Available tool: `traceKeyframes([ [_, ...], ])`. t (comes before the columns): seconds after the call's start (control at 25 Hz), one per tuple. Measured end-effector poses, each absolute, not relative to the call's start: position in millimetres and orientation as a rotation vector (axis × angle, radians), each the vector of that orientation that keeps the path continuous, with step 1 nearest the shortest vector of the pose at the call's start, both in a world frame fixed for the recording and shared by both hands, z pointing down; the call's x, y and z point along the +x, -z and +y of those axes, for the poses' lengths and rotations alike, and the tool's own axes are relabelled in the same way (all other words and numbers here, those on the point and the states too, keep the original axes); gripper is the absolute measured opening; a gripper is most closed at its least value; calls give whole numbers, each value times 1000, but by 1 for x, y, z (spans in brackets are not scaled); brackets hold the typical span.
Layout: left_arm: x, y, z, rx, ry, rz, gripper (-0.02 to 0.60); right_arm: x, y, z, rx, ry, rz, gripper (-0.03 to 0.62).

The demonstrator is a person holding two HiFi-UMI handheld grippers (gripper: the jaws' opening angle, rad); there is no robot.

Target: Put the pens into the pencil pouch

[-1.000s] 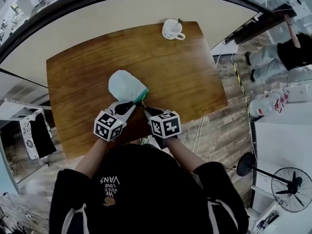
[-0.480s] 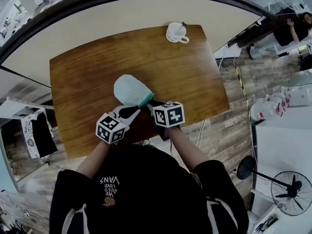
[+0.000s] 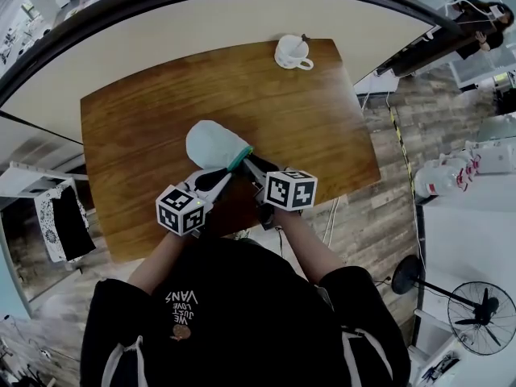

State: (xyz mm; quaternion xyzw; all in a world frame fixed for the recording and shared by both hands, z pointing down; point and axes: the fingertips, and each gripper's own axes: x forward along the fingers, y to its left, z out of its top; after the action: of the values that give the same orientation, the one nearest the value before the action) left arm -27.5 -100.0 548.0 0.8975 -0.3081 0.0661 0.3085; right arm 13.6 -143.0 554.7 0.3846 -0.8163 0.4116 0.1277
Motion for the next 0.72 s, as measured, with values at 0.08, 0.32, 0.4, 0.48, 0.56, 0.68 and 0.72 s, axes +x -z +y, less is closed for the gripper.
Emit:
traceKeyframes([
  [0.08, -30, -549, -102, 2362, -167, -825, 40, 21, -549, -142, 1189, -1222, -2388, 48],
  [0.32, -27, -552, -107, 2343, -157, -826, 40, 27, -568, -116, 1203, -1267, -2307, 40],
  [0.4, -26, -553, -107, 2339, -154, -822, 40, 21, -576, -109, 1177, -1285, -2291, 40],
  [0.48, -25, -554, -108, 2336, -156, -821, 40, 15, -581, -106, 1161, -1286, -2286, 38],
  [0.56, -25, -556, -108, 2331, -166, -826, 40, 11, -584, -106, 1154, -1281, -2282, 37],
  [0.68, -27, -560, -109, 2331, -191, -837, 40, 7, -586, -105, 1135, -1276, -2283, 37],
  [0.72, -27, -561, -109, 2335, -204, -840, 40, 5, -586, -104, 1125, -1274, -2287, 37],
])
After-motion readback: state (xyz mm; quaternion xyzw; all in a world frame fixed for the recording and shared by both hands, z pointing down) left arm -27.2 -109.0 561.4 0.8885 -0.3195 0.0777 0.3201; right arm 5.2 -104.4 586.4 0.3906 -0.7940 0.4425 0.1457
